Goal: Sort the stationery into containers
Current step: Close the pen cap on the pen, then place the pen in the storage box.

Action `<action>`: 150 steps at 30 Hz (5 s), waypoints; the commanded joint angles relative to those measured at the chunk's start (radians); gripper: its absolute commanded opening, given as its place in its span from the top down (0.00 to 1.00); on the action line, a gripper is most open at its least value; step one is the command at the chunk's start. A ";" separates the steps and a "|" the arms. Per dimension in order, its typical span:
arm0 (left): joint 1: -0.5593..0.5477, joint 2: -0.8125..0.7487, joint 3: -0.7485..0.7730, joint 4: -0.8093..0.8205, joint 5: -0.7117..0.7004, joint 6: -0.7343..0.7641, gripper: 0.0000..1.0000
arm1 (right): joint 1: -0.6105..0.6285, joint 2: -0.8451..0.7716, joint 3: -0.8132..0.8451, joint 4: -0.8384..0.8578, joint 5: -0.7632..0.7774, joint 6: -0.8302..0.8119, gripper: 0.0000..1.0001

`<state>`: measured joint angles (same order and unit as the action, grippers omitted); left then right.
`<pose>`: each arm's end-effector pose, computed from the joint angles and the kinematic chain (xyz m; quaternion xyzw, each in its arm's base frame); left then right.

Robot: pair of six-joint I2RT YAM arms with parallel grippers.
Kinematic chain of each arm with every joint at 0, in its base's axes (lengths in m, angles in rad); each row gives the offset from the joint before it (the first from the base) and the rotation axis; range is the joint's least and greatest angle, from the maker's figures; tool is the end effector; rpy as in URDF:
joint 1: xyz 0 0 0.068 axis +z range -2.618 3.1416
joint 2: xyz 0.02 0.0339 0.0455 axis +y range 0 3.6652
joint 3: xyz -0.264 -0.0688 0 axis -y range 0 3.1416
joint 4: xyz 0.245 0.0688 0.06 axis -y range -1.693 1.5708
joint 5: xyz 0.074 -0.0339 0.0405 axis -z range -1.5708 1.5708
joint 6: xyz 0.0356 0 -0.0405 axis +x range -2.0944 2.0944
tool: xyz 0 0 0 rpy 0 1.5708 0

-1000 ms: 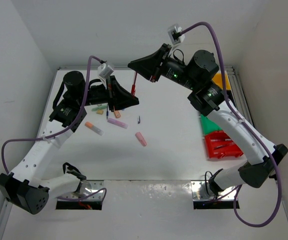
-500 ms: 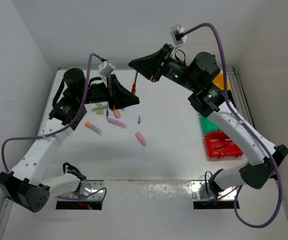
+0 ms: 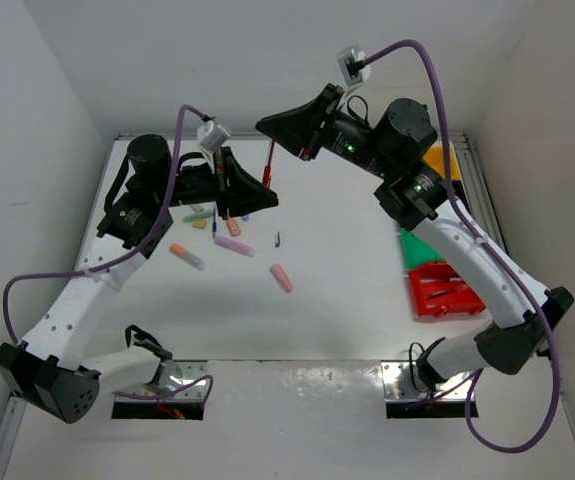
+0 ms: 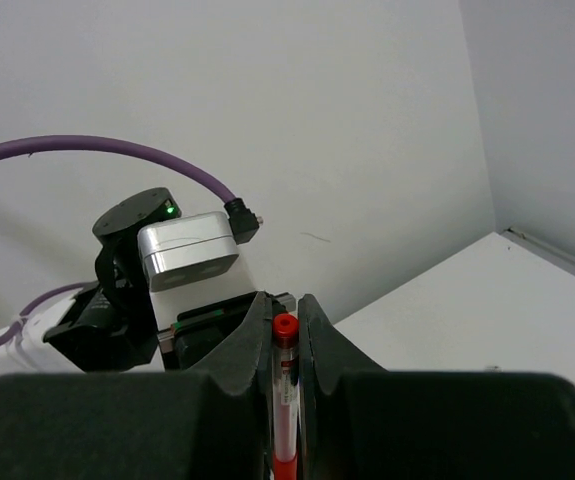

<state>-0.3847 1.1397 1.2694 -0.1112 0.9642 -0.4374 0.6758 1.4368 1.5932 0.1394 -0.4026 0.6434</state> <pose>0.2107 -0.1169 0.4463 0.3144 0.6292 -0.5504 0.4498 0.2406 0.2107 0.5037 -0.1701 0.5805 0.5765 0.5493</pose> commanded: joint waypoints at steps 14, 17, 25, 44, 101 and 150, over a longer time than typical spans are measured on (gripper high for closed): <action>0.003 -0.055 0.039 0.211 -0.082 0.003 0.98 | -0.001 0.074 0.039 -0.236 -0.105 -0.013 1.00; 0.001 -0.054 0.035 0.199 -0.073 -0.001 0.88 | -0.016 0.085 0.071 -0.235 -0.091 -0.011 1.00; 0.000 -0.069 0.018 0.180 -0.088 0.008 0.35 | -0.051 0.108 0.158 -0.204 -0.082 0.019 1.00; 0.010 -0.081 -0.012 0.148 -0.119 0.006 0.23 | -0.119 0.033 0.088 -0.216 -0.122 0.055 1.00; 0.015 0.081 -0.280 0.346 0.174 -0.706 1.00 | 0.139 -0.374 -0.469 -0.512 -0.110 -2.053 0.50; 0.061 0.011 -0.131 0.032 0.185 -0.319 0.00 | 0.171 -0.444 -0.581 -0.549 -0.041 -2.130 1.00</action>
<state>-0.3698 1.1584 1.0569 0.0032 1.1530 -0.8577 0.8406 1.0298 1.0061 -0.3820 -0.4656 -1.5856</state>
